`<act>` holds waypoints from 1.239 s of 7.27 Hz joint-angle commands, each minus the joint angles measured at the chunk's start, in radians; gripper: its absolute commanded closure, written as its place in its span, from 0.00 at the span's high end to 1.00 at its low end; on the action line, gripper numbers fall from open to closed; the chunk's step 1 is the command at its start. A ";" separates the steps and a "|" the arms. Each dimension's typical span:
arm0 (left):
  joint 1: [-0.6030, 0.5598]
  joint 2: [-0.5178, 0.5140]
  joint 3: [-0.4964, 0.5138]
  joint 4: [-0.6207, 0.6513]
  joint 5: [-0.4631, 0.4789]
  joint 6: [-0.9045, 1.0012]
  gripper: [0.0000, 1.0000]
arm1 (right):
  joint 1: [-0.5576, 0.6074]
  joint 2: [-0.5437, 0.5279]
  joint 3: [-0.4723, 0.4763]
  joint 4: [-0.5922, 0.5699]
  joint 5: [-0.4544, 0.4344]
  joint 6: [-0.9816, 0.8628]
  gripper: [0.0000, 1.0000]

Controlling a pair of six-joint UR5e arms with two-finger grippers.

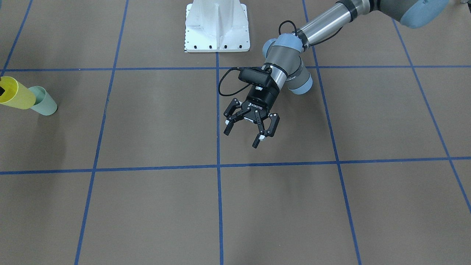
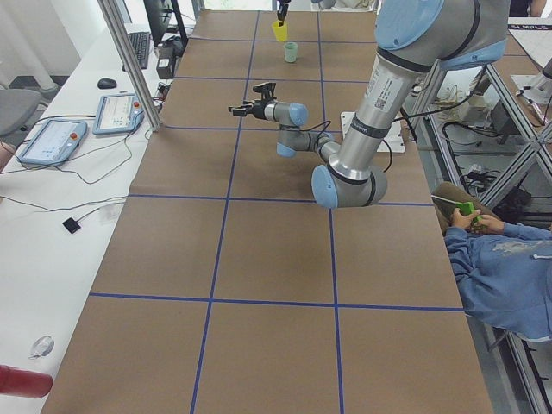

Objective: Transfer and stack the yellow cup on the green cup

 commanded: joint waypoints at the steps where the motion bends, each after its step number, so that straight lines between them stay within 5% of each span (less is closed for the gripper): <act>1: 0.003 0.002 0.002 0.000 0.000 0.000 0.99 | -0.028 -0.012 -0.003 -0.001 0.003 -0.006 0.00; 9: 0.005 0.002 0.000 -0.001 0.002 -0.003 0.99 | -0.057 -0.041 -0.045 0.002 -0.005 -0.047 0.00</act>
